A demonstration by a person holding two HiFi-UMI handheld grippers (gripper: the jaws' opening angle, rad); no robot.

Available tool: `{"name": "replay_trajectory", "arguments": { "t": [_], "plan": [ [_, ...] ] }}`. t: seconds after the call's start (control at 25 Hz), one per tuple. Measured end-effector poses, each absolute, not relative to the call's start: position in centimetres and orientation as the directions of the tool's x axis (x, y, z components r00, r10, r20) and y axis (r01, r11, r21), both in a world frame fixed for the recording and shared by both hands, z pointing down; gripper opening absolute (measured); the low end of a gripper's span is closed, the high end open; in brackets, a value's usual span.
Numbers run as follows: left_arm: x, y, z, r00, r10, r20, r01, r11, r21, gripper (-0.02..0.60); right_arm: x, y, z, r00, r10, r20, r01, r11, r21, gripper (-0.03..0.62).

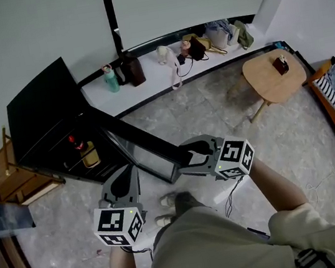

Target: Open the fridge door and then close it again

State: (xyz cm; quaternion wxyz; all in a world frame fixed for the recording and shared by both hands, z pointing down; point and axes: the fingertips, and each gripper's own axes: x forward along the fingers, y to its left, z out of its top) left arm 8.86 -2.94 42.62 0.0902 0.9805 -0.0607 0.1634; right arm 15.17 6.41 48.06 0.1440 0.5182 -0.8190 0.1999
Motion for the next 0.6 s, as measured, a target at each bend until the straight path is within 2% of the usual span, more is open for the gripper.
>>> {"name": "replay_trajectory", "arguments": {
  "t": [0.32, 0.6],
  "plan": [
    [4.8, -5.7, 42.9, 0.925, -0.188, 0.33, -0.259, -0.947, 0.187, 0.008, 10.0, 6.1, 47.9, -0.518, -0.725, 0.454, -0.852, 0.485, -0.197, 0.255],
    [-0.1, -8.5, 43.0, 0.885, -0.321, 0.338, -0.407, -0.886, 0.223, 0.008, 6.5, 5.3, 47.4, -0.592, -0.676, 0.439, -0.802, 0.551, -0.231, 0.264]
  ]
}}
